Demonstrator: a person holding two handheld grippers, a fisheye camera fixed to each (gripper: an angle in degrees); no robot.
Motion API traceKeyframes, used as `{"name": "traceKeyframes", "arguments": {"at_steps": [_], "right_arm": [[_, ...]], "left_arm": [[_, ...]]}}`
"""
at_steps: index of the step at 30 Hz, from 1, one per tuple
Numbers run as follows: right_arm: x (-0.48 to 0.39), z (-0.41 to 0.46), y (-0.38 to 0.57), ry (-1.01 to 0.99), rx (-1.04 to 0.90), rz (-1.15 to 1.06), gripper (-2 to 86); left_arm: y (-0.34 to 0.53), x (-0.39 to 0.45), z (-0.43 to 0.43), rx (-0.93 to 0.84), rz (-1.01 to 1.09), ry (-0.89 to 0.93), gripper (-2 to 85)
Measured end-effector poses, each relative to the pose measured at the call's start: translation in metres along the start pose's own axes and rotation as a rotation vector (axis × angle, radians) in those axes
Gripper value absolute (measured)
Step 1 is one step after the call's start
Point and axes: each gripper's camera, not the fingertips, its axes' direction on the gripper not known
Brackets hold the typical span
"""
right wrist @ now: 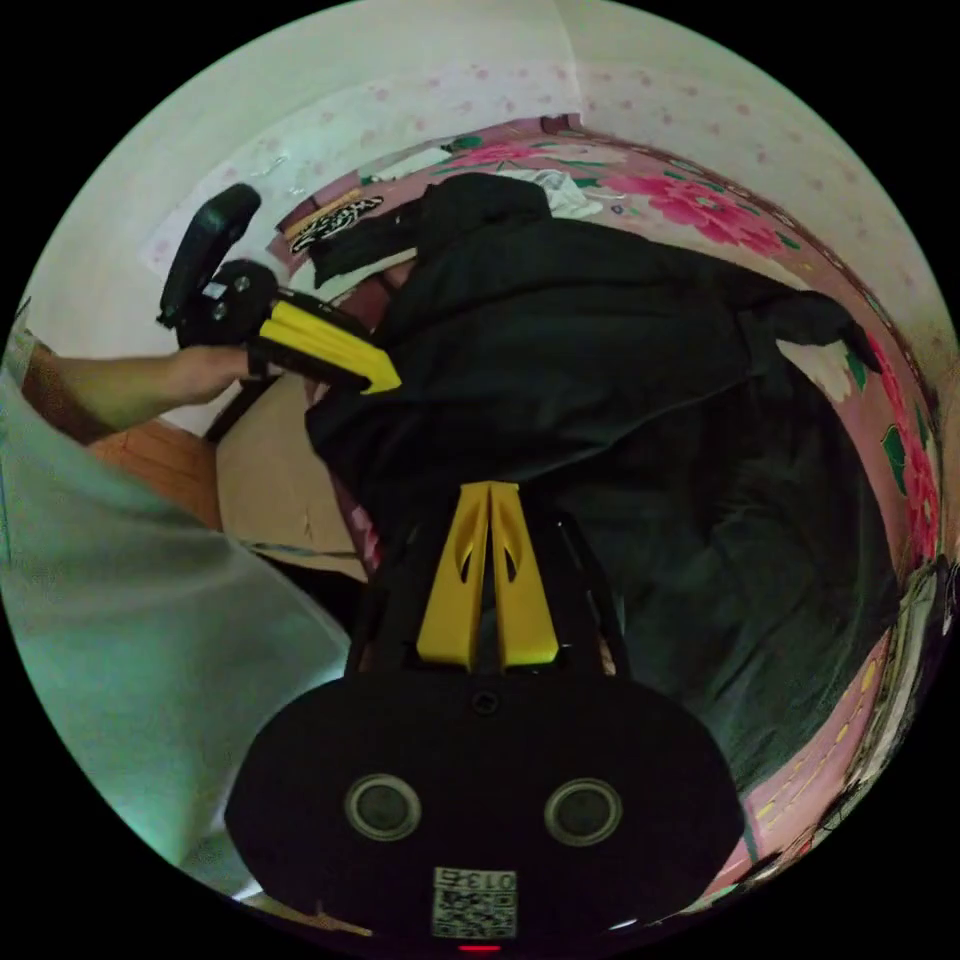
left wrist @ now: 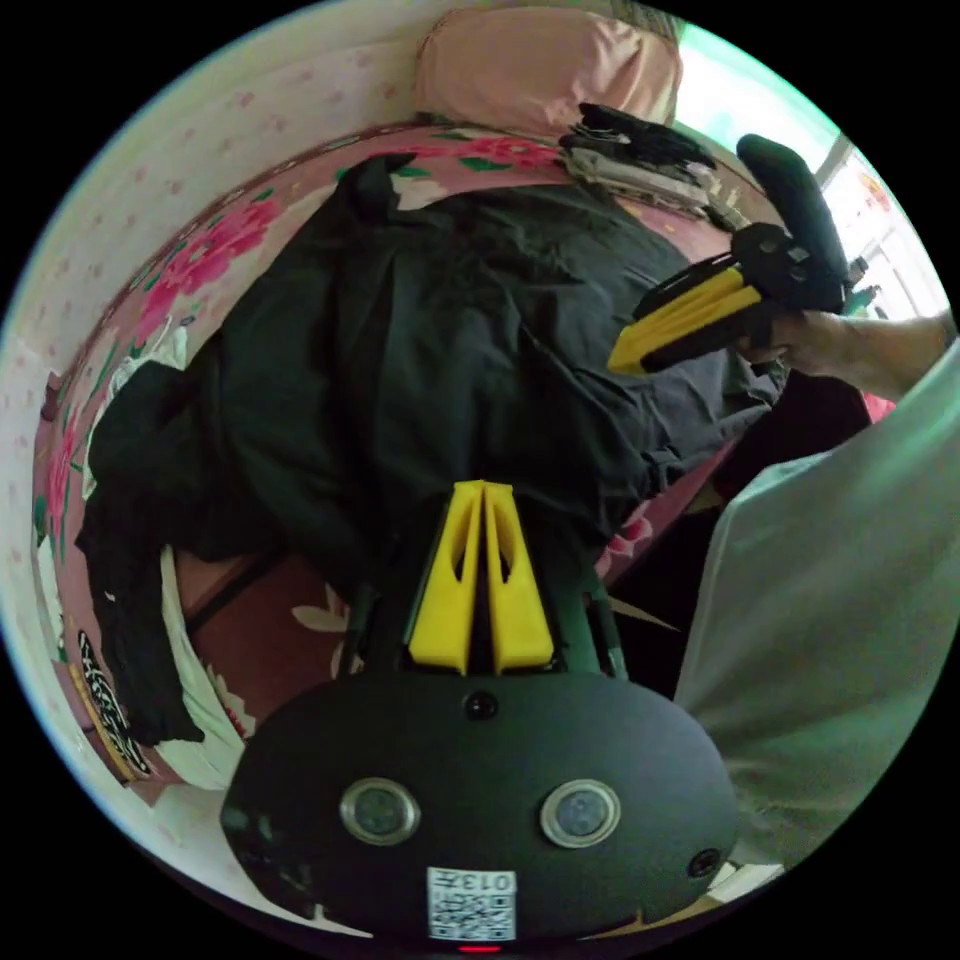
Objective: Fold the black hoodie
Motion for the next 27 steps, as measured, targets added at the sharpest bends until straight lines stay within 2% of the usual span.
{"name": "traceKeyframes", "arguments": {"at_steps": [2, 4, 6, 8, 11, 12, 14, 17, 20, 22, 24, 26, 27], "right_arm": [[-0.019, 0.019, 0.016, -0.062, -0.066, -0.033, 0.1], [-0.031, 0.049, 0.019, -0.041, -0.173, -0.061, 0.0], [-0.037, 0.084, 0.023, 0.011, -0.285, -0.099, 0.0], [-0.030, 0.087, 0.030, 0.001, -0.183, -0.089, -0.1], [-0.011, 0.087, 0.032, -0.055, -0.222, -0.032, -0.2], [-0.009, 0.080, 0.032, -0.041, -0.178, -0.026, -0.2], [-0.006, 0.056, 0.027, 0.004, 0.000, -0.032, -0.1], [-0.006, 0.064, 0.011, 0.102, 0.092, -0.057, -0.1], [0.004, 0.116, 0.003, 0.129, -0.002, -0.082, -0.1], [0.017, 0.149, 0.010, 0.108, -0.067, -0.084, -0.1], [0.035, 0.151, 0.017, 0.061, -0.016, -0.060, -0.1], [0.061, 0.149, 0.015, -0.012, -0.106, -0.049, -0.3], [0.067, 0.144, 0.017, -0.011, -0.079, -0.050, -0.3]], "left_arm": [[0.004, 0.023, 0.021, -0.078, 0.058, -0.046, -0.3], [0.006, 0.034, 0.054, -0.196, 0.083, -0.107, -0.3], [0.012, 0.041, 0.060, -0.114, 0.094, -0.151, -0.3], [0.011, 0.043, 0.064, -0.123, 0.109, -0.157, -0.3], [-0.002, 0.030, 0.055, -0.203, 0.057, -0.078, -0.4], [-0.004, 0.028, 0.048, -0.174, 0.040, -0.064, -0.4], [-0.012, 0.027, 0.015, 0.009, -0.010, -0.084, -0.4], [-0.036, 0.028, 0.026, -0.012, 0.016, -0.179, -0.4], [-0.049, 0.020, 0.074, -0.175, 0.046, -0.185, -0.3], [-0.045, 0.014, 0.071, -0.115, 0.032, -0.186, -0.3], [-0.048, 0.003, 0.067, -0.133, -0.041, -0.139, -0.3], [-0.056, -0.012, 0.057, -0.177, -0.105, -0.070, -0.4], [-0.059, -0.014, 0.050, -0.158, -0.104, -0.053, -0.4]]}}
